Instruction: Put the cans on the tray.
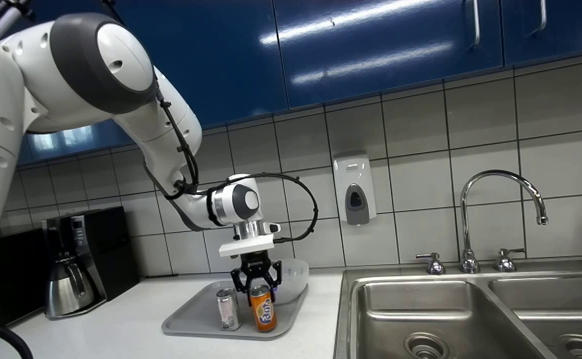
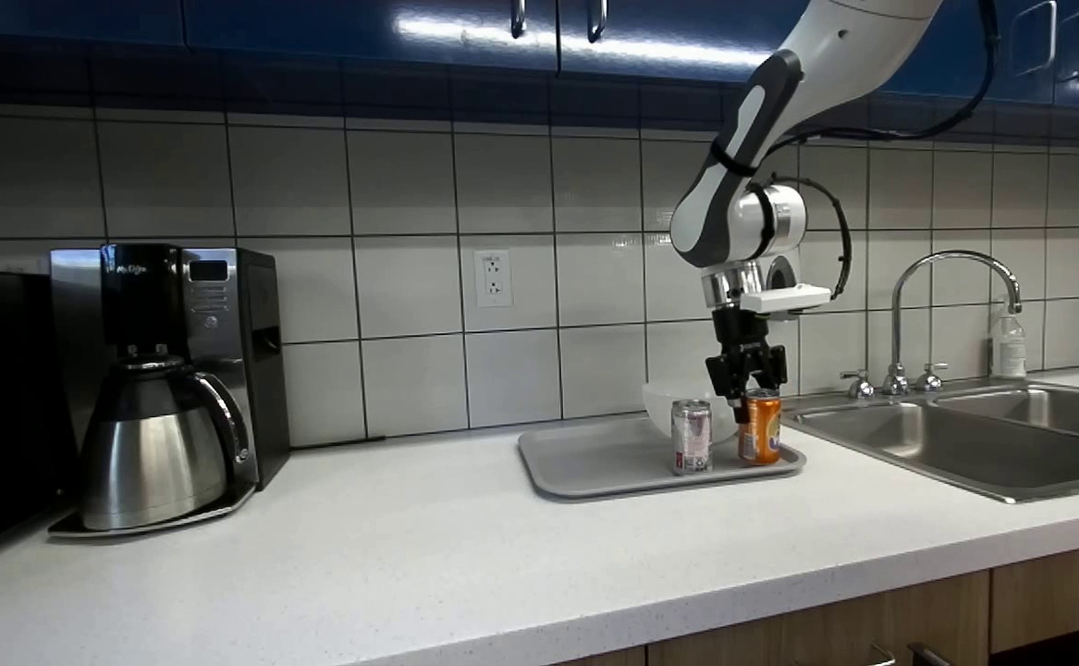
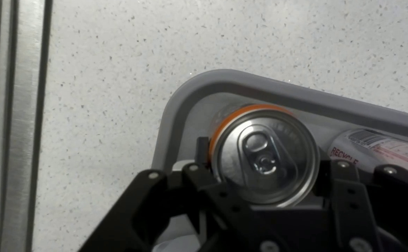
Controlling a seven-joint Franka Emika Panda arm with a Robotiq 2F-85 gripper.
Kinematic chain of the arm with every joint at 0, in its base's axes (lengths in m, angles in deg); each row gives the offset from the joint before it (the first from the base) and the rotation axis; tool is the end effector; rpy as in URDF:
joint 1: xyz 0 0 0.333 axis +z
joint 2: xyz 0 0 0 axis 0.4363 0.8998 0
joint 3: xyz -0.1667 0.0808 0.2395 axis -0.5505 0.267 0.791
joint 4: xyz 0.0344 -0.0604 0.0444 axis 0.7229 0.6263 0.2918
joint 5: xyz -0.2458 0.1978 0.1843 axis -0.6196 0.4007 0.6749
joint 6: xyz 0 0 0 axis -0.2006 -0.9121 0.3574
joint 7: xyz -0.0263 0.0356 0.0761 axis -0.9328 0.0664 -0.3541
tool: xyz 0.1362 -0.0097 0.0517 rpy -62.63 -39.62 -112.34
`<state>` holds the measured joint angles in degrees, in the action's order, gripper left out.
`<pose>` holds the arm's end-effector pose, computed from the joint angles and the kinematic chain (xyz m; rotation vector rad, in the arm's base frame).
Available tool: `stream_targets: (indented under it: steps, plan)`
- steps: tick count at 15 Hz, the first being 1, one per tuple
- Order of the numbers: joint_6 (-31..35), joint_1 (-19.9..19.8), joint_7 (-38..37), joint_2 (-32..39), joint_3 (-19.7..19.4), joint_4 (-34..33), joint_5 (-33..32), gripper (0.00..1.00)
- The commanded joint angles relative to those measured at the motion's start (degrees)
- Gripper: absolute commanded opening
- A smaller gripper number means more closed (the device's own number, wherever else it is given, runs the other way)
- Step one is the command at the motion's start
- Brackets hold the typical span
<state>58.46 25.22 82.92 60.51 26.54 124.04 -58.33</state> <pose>0.5640 -0.0323 0.2245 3.0348 0.3988 -0.2560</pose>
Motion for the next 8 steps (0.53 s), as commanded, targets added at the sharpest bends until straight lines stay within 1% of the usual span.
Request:
stream_targets:
  steps: [1,2,3,4,5,6,8]
  plan:
    - [-2.48,0.07,-2.05,1.25,0.38,-3.15,-1.11,0.38]
    - [-2.78,0.04,-2.06,1.44,0.38,-3.38,-1.01,0.38]
    - [-3.17,0.05,-2.15,1.59,0.33,-3.55,-1.05,0.85]
    - [-3.19,0.07,-2.23,1.61,0.27,-3.47,-1.21,0.89]
    - [-3.14,0.10,-2.37,1.56,0.20,-3.41,-1.41,0.95]
    - [-3.44,0.06,-2.42,1.44,0.21,-3.42,-1.38,0.99]
    - [-3.92,-0.09,-2.30,0.80,0.31,-3.15,-1.16,1.00]
